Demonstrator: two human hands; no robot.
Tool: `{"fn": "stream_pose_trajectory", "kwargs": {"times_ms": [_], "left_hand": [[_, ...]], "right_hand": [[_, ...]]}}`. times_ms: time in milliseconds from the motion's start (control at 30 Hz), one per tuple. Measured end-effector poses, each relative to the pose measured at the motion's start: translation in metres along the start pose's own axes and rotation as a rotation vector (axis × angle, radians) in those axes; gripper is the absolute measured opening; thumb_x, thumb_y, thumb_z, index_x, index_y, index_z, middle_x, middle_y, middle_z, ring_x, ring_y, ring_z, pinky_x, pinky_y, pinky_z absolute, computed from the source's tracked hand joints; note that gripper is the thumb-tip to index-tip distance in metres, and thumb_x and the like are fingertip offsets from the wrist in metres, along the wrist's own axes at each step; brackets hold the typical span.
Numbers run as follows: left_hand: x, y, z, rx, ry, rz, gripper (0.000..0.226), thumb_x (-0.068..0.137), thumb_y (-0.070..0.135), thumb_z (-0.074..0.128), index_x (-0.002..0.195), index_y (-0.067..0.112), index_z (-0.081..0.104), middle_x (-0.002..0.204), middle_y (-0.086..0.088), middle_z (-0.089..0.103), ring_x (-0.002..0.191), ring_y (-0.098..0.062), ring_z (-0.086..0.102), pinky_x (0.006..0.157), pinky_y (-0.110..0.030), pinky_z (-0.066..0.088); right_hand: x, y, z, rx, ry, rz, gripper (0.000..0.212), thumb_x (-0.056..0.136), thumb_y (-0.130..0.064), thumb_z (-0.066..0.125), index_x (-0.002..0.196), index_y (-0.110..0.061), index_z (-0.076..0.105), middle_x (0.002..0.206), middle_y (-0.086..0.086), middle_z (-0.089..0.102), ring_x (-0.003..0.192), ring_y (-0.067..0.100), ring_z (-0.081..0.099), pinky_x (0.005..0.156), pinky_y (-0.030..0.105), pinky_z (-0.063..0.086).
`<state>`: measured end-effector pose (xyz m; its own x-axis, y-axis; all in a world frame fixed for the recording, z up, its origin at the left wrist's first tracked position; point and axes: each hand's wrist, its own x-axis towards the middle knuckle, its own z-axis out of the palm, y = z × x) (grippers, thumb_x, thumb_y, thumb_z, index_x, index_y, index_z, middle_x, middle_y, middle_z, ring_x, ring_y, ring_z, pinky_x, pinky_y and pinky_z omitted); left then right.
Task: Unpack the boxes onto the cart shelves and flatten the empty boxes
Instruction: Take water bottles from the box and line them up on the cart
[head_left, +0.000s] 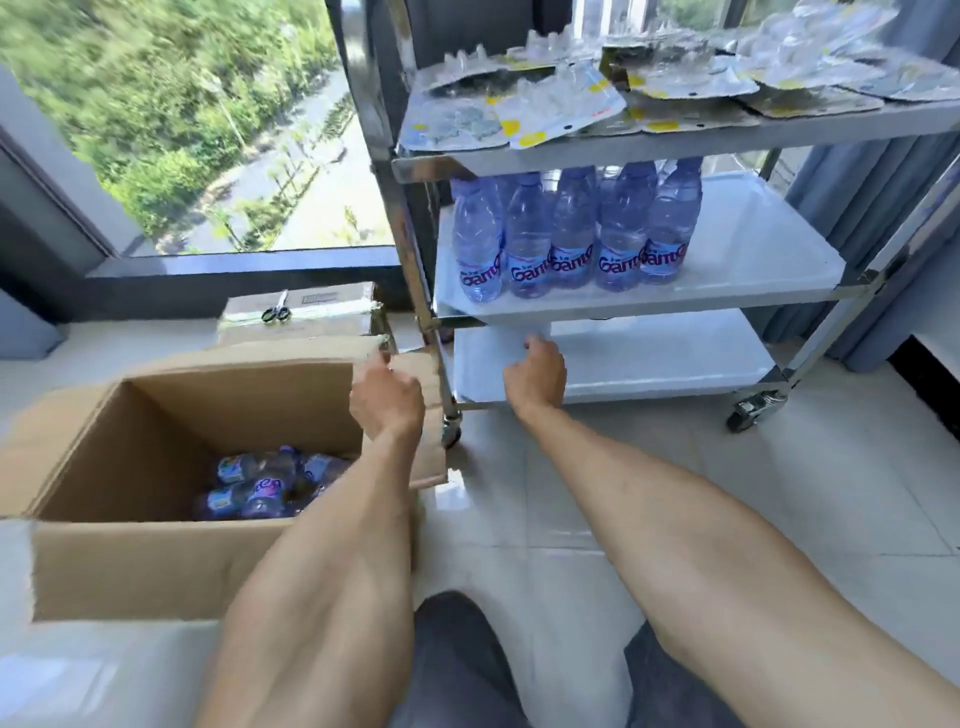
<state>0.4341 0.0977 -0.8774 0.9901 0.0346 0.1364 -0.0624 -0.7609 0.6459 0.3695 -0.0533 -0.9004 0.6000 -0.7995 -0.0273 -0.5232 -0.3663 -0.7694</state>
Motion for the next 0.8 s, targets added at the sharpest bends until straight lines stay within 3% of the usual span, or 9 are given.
{"fn": "stream_pose_trajectory", "kwargs": {"times_ms": [100,233,333,500,633,800], "left_hand": [[0.018,-0.053,-0.038,0.075,-0.024,-0.174,0.036,0.089,0.012,0.053,0.124,0.007,0.057,0.124,-0.017,0.054,0.114,-0.036,0.056,0.094,-0.039,0.045],[0.05,-0.115,-0.064,0.102,-0.064,-0.4,0.036,0.091,0.017,0.054,0.123,0.001,0.055,0.129,-0.021,0.053,0.12,-0.037,0.053,0.097,-0.04,0.044],[0.079,-0.158,-0.064,0.113,-0.119,-0.51,0.038,0.091,0.02,0.055,0.123,0.0,0.057,0.131,-0.021,0.056,0.123,-0.037,0.054,0.098,-0.038,0.045],[0.127,-0.213,-0.038,0.131,-0.209,-0.594,0.043,0.093,0.032,0.06,0.124,0.002,0.061,0.131,-0.02,0.06,0.123,-0.036,0.056,0.098,-0.038,0.046],[0.157,-0.257,-0.016,0.179,-0.283,-0.691,0.046,0.089,0.025,0.063,0.127,0.001,0.057,0.132,-0.022,0.058,0.124,-0.037,0.055,0.1,-0.039,0.045],[0.18,-0.309,0.022,0.253,-0.366,-0.802,0.057,0.09,0.025,0.064,0.137,0.001,0.045,0.14,-0.024,0.048,0.131,-0.038,0.046,0.107,-0.04,0.04]], "right_hand": [[-0.029,-0.055,0.041,0.03,-0.09,-0.123,0.033,0.085,-0.002,0.051,0.116,-0.004,0.061,0.121,0.015,0.061,0.113,0.033,0.054,0.091,0.034,0.041],[-0.064,-0.112,0.111,0.076,-0.222,-0.194,0.03,0.084,-0.001,0.054,0.11,-0.01,0.067,0.108,0.013,0.068,0.101,0.03,0.063,0.075,0.026,0.048],[-0.082,-0.13,0.179,-0.039,-0.426,-0.148,0.033,0.085,-0.004,0.055,0.115,-0.011,0.066,0.116,0.015,0.066,0.108,0.032,0.062,0.088,0.032,0.052],[-0.09,-0.1,0.273,-0.32,-0.677,0.034,0.035,0.086,-0.013,0.062,0.121,-0.006,0.065,0.126,0.018,0.063,0.119,0.032,0.06,0.095,0.034,0.051],[-0.082,-0.065,0.316,-0.433,-0.763,0.138,0.042,0.083,-0.02,0.07,0.121,-0.004,0.065,0.126,0.018,0.064,0.119,0.032,0.06,0.094,0.034,0.05],[-0.07,-0.045,0.37,-0.475,-0.822,0.103,0.039,0.083,-0.015,0.068,0.121,-0.006,0.063,0.119,0.018,0.067,0.114,0.035,0.062,0.089,0.036,0.051]]}}
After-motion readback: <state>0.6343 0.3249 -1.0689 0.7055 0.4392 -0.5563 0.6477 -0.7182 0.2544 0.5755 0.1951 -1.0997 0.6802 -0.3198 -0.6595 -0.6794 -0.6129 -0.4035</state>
